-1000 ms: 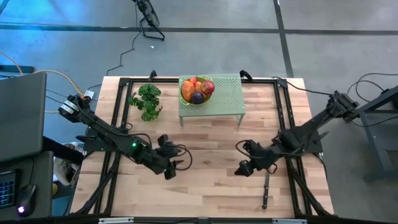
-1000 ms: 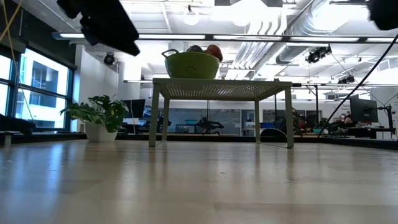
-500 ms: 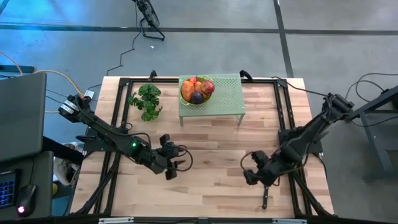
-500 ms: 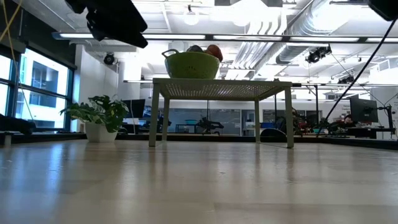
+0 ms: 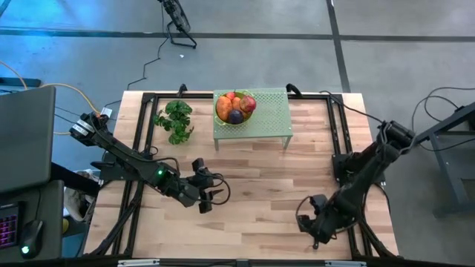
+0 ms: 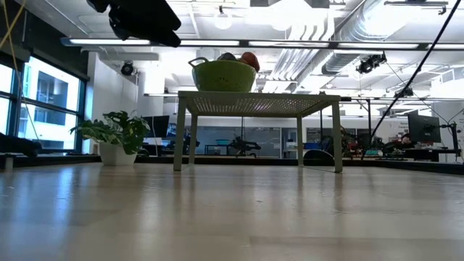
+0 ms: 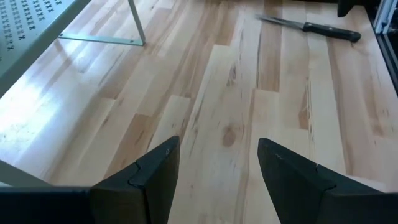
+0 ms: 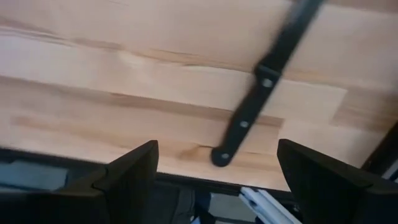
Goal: Pick & Place Fruit
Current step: Put the black knife on the shelf
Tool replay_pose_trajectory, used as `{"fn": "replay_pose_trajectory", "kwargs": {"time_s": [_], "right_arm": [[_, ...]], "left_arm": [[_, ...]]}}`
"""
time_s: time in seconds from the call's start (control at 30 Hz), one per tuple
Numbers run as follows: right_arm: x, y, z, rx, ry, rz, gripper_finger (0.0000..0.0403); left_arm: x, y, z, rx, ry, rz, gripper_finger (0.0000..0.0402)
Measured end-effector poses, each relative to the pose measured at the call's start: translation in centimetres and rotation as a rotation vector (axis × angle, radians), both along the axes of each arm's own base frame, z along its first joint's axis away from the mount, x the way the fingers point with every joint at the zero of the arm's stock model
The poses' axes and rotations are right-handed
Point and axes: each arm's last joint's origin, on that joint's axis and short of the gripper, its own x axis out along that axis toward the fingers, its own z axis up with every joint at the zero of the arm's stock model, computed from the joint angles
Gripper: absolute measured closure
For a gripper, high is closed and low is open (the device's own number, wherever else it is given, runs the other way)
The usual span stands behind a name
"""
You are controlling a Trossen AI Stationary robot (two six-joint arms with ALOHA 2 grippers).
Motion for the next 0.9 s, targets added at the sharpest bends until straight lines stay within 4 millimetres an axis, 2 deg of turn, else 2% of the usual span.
{"fn": "replay_pose_trajectory", "kwargs": {"time_s": [0.23,0.53,0.9], "right_arm": [[-0.5,1.5,-1.8,-0.018,0.082,-0.046,0.0082],[-0.2,2.4,-3.9,-0.062,0.100,-0.038,0.0082],[-0.9,3.8,-6.4,-0.122,0.124,-0.054,0.0082]], "left_arm": [[0.0,0.0,0.0,-0.001,0.002,-0.005,0.0190],[0.0,0.0,-0.1,0.000,0.010,-0.008,0.0190],[0.0,0.0,-0.1,-0.001,0.008,-0.008,0.0190]]}}
